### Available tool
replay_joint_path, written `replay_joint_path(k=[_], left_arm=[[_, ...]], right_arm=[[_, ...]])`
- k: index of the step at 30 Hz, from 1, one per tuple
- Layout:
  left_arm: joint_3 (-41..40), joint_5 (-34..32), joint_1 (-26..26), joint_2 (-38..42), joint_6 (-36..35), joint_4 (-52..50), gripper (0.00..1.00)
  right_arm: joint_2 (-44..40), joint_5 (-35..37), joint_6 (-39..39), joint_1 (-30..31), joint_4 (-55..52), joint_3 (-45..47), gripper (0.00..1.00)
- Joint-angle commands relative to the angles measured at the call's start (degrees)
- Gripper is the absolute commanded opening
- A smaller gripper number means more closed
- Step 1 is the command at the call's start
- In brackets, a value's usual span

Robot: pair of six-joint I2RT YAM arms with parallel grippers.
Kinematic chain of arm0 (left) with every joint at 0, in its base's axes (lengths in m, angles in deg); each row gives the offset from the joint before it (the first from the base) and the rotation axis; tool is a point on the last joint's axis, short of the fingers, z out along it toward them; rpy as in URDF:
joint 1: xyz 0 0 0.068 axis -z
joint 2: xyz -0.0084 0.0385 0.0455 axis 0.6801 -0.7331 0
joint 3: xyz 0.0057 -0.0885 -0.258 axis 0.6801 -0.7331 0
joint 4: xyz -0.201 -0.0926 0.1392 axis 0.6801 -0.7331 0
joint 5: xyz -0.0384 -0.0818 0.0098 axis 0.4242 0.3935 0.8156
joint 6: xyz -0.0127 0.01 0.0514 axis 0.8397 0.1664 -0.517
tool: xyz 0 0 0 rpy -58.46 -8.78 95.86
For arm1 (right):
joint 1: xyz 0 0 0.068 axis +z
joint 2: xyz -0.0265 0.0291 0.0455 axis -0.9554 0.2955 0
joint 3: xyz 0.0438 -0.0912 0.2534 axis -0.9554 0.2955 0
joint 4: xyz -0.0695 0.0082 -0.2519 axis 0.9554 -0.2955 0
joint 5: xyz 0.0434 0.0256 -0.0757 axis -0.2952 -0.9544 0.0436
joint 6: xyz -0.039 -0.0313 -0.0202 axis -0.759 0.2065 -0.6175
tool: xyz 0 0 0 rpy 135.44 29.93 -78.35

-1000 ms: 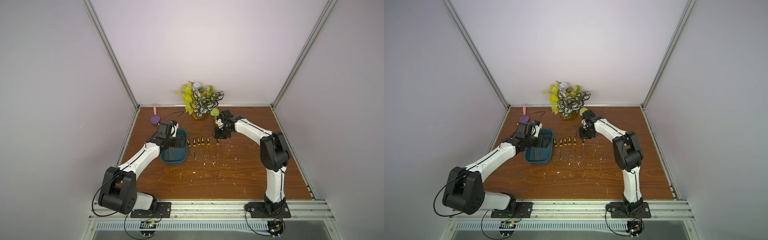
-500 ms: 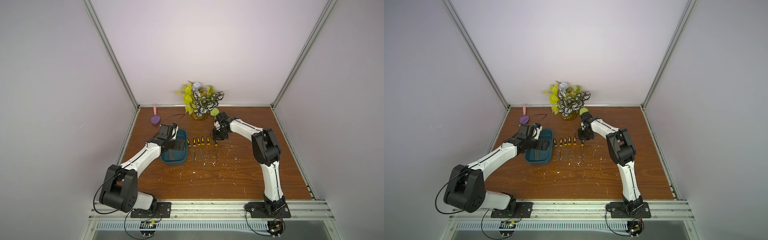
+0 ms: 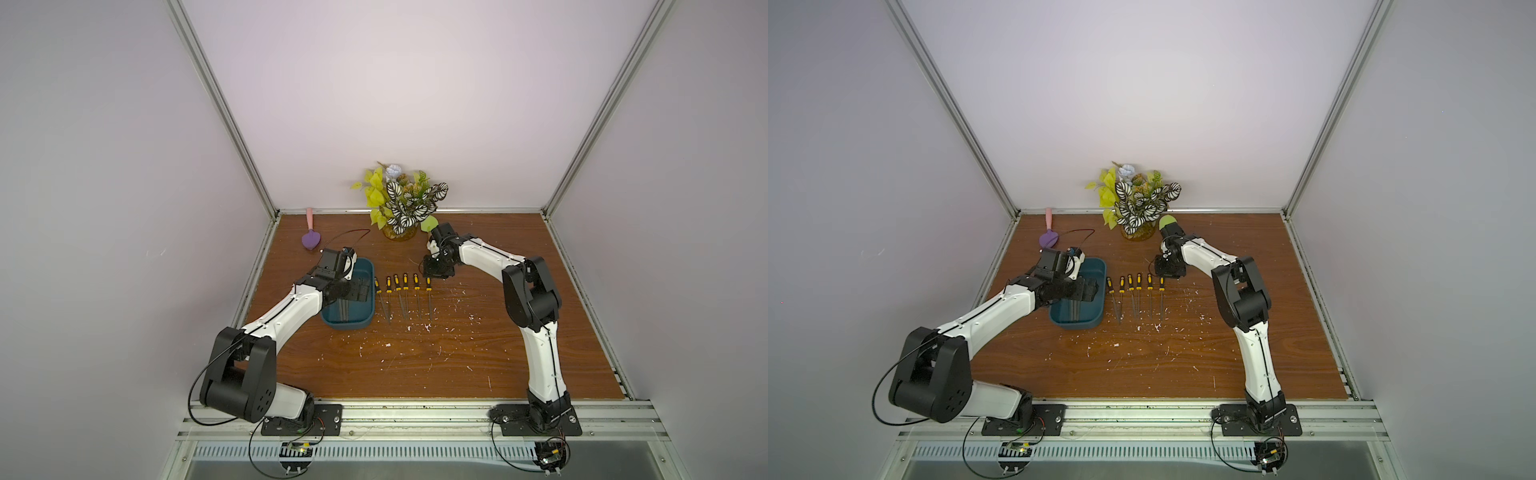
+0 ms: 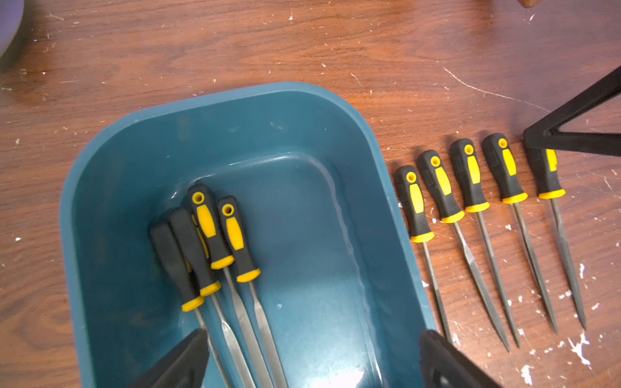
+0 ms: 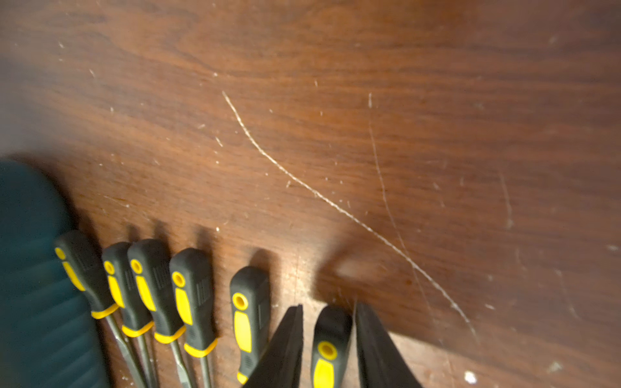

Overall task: Take the file tool out of the storage box
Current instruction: Place the file tool at the center of the board.

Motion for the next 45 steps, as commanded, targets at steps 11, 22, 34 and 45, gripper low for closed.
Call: replay_joint_path(k=[11,22,34,45], left_arm=[[0.10,-2.41,0.44,-0.54,0.17,-2.49,0.99],[-0.23,-4.03,0.49,-1.30,1.75,-2.84,0.96],[0.15,-6.02,0.78,-2.46,3.22,-2.93,0.85],[-0.05,-6.69,1.24,-3.67,4.44,-3.11,0.72]], right_arm=[[-3.96,0.98,1.66,0.51,3.25,6.67,0.18],[-4.87,3.01,3.89,0.51,6.17,6.65,0.13],[-6.24,3.08,3.96,0.51,5.82,5.16,0.24],[-10.36,3.80,3.86,0.16,5.56,4.80,0.33]])
